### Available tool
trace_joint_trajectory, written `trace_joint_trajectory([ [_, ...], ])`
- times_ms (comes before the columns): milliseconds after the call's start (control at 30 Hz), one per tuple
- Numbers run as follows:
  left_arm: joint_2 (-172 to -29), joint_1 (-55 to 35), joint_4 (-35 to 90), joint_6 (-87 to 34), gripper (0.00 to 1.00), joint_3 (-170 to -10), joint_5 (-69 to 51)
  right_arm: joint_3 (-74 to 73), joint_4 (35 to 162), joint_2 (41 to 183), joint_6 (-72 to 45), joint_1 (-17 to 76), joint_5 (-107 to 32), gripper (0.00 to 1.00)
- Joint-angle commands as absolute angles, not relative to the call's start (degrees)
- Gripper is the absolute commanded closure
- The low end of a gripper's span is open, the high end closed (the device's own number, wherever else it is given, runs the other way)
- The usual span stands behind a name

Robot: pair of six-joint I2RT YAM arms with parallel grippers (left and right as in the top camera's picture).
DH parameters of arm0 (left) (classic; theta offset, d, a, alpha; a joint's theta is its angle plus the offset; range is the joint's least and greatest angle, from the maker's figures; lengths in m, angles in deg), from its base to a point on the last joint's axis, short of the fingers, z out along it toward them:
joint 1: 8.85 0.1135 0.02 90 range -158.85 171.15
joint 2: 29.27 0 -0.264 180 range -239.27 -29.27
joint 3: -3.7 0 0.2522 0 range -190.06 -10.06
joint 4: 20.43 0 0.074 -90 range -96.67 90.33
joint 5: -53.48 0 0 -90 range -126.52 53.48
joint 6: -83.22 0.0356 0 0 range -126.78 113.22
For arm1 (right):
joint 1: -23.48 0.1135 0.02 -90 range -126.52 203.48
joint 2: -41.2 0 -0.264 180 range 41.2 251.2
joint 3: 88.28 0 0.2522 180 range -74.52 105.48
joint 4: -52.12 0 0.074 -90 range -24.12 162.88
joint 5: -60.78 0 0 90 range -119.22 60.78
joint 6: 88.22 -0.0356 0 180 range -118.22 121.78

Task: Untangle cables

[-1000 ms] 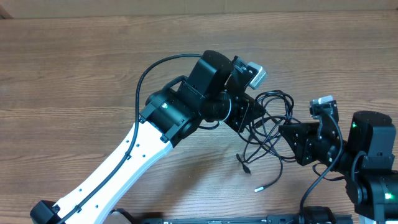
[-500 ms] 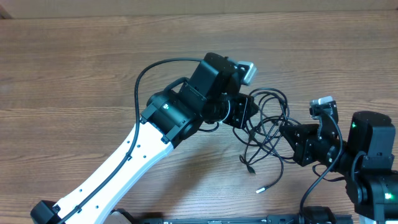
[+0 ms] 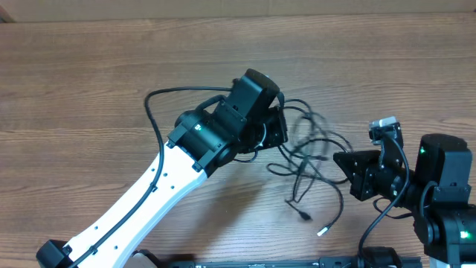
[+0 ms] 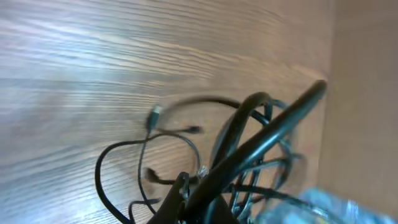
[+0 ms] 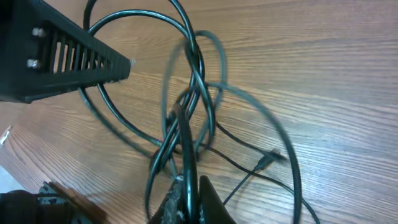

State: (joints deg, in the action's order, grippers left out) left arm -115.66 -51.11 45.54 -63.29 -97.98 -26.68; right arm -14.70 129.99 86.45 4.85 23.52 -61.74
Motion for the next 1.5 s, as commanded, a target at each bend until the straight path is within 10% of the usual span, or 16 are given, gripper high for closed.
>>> trace_joint_trajectory([
  [0,-115.42,-50.76,46.13,-71.55,0.96,-98.61,-32.21,-14.44,129.88,86.04,5.26,23.43,-61.08,0.96],
  [233,-115.42,-50.76,46.21,-67.44,0.96,-98.61,-32.47,-14.44,129.86,86.04,5.29,23.43,-61.04,0.95],
  [433,-115.42,-50.78,45.47,-56.49,0.96,-98.61,-28.69,-14.44,129.23,86.06,5.31,23.43,-60.84,0.53],
  [633,-115.42,-50.89,44.66,-48.62,0.96,-98.61,-26.54,-14.44,128.94,86.17,5.26,23.43,-57.72,0.40],
  [1467,-114.59,-46.67,35.92,-32.49,0.96,-98.65,-4.12,-14.44,131.11,95.68,4.85,23.43,-50.39,0.43],
])
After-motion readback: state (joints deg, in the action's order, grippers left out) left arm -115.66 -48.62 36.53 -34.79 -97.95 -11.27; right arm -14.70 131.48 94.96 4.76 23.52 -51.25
